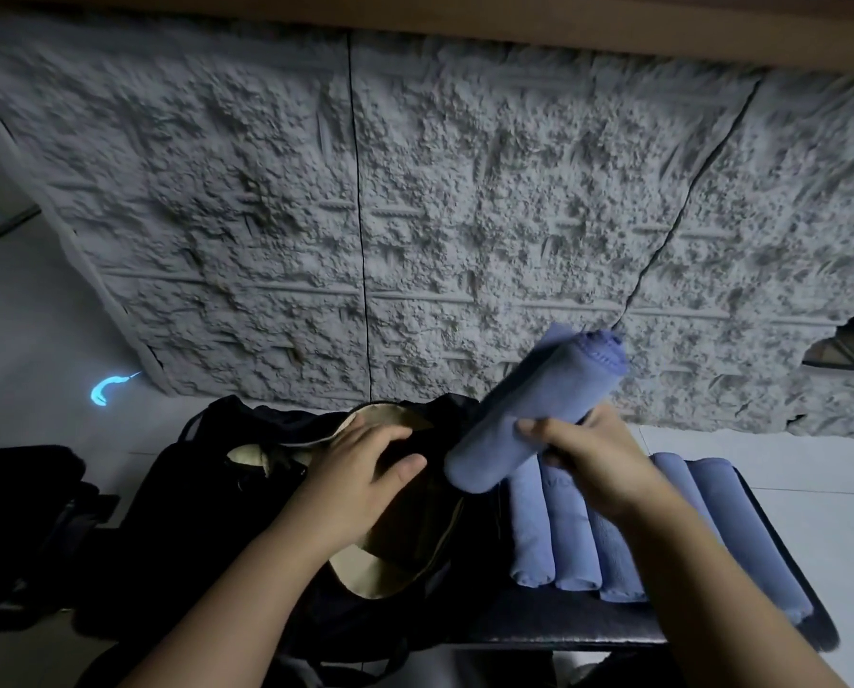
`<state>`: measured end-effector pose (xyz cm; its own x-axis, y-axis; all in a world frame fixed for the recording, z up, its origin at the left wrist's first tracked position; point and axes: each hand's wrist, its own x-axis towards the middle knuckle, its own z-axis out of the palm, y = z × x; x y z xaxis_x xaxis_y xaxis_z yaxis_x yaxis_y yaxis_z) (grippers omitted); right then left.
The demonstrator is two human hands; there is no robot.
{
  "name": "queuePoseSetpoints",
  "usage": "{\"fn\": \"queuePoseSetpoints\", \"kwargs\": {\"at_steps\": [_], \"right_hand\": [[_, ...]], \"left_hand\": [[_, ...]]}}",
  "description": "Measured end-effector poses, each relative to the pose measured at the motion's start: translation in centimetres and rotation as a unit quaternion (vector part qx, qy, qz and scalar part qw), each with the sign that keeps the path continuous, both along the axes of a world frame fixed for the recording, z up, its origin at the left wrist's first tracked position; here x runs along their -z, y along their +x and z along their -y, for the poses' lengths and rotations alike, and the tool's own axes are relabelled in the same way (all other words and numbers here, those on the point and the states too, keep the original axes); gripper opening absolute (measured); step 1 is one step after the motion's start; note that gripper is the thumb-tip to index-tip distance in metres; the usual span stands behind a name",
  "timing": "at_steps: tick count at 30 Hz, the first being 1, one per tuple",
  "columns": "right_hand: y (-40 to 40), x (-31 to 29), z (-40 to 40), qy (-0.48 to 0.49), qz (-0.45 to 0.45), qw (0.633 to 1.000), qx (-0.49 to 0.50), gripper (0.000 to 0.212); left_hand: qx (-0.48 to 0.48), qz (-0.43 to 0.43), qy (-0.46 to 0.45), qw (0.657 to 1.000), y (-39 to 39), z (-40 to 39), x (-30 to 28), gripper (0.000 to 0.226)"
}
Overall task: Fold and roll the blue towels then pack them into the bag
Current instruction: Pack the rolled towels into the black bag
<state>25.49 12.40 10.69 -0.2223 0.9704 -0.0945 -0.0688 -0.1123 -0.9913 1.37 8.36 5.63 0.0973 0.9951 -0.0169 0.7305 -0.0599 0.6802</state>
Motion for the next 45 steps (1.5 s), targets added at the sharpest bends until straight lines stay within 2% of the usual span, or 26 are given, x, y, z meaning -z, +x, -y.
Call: {"fn": "queuePoseSetpoints", "kwargs": {"at_steps": [2, 7, 9, 12, 14, 16, 18, 19, 21, 22, 24, 26, 28, 30, 32, 38, 42, 45], "right_hand": [[-2.1, -0.2, 0.9, -0.008, 0.025, 0.998, -0.058, 0.015], [-5.0, 2.0, 1.6, -0.057, 0.063, 0.991, -0.105, 0.024], [-5.6, 3.0, 1.9, -0.054, 0.078, 0.988, -0.126, 0.026], [-6.0, 4.2, 2.0, -0.056, 0.068, 0.986, -0.141, 0.030], [-6.3, 4.5, 2.0, -0.006, 0.156, 0.976, -0.152, 0.022], [-6.3, 5.8, 1.6, 0.107, 0.337, 0.931, -0.093, 0.015], [-6.0, 7.3, 1.1, 0.221, 0.467, 0.856, 0.012, 0.020], [-5.9, 7.7, 1.0, 0.247, 0.503, 0.826, 0.057, 0.022], [-5.9, 8.0, 0.7, 0.236, 0.533, 0.805, 0.109, 0.029], [-5.9, 8.1, 0.4, 0.224, 0.540, 0.804, 0.109, 0.038], [-6.0, 8.0, -0.1, 0.211, 0.543, 0.807, 0.092, 0.051], [-6.3, 7.9, -0.3, 0.178, 0.507, 0.842, 0.048, 0.062], [-6.7, 7.9, -0.3, 0.144, 0.460, 0.876, 0.015, 0.070], [-7.0, 8.0, -0.3, 0.128, 0.430, 0.894, -0.002, 0.075], [-7.1, 8.0, -0.2, 0.121, 0.418, 0.901, -0.004, 0.078], [-7.0, 8.1, -0.1, 0.127, 0.404, 0.906, -0.005, 0.079], [-6.9, 8.1, 0.1, 0.131, 0.402, 0.906, -0.010, 0.077], [-6.9, 8.4, 0.2, 0.130, 0.388, 0.912, -0.012, 0.075]], "left_hand": [[0.017, 0.005, -0.001, 1.000, -0.3, -0.2, 0.0, 0.101], [0.069, -0.029, -0.010, 0.997, -1.1, -0.6, 0.6, 0.109], [0.063, -0.018, 0.005, 0.998, -1.3, -0.5, 1.2, 0.095], [0.032, 0.056, -0.014, 0.998, -1.7, -0.1, 2.9, 0.077], [0.013, 0.092, -0.020, 0.995, -2.1, 0.2, 3.7, 0.053], [-0.004, 0.058, 0.027, 0.998, -2.5, 0.3, 3.7, 0.046], [-0.014, 0.012, 0.038, 0.999, -2.9, 0.4, 3.4, 0.046], [-0.014, 0.001, 0.031, 0.999, -3.2, 0.6, 3.1, 0.042], [-0.008, -0.028, 0.070, 0.997, -3.9, 0.6, 3.4, 0.031], [-0.006, -0.064, 0.074, 0.995, -4.2, 0.6, 3.6, 0.033], [-0.004, -0.138, 0.023, 0.990, -4.8, 0.4, 4.2, 0.039], [-0.028, -0.159, -0.044, 0.986, -4.8, 0.0, 5.0, 0.034], [-0.047, -0.126, -0.079, 0.988, -4.5, -0.5, 5.8, 0.036], [-0.061, -0.067, -0.141, 0.986, -3.7, -1.5, 6.5, 0.035], [-0.081, -0.042, -0.204, 0.975, -2.4, -2.5, 7.3, 0.032], [-0.179, 0.025, -0.301, 0.936, 1.7, -3.6, 10.4, 0.025], [-0.187, 0.086, -0.334, 0.920, 2.2, -3.8, 10.8, 0.039], [-0.176, 0.118, -0.357, 0.910, 2.3, -3.2, 11.1, 0.061]]}}
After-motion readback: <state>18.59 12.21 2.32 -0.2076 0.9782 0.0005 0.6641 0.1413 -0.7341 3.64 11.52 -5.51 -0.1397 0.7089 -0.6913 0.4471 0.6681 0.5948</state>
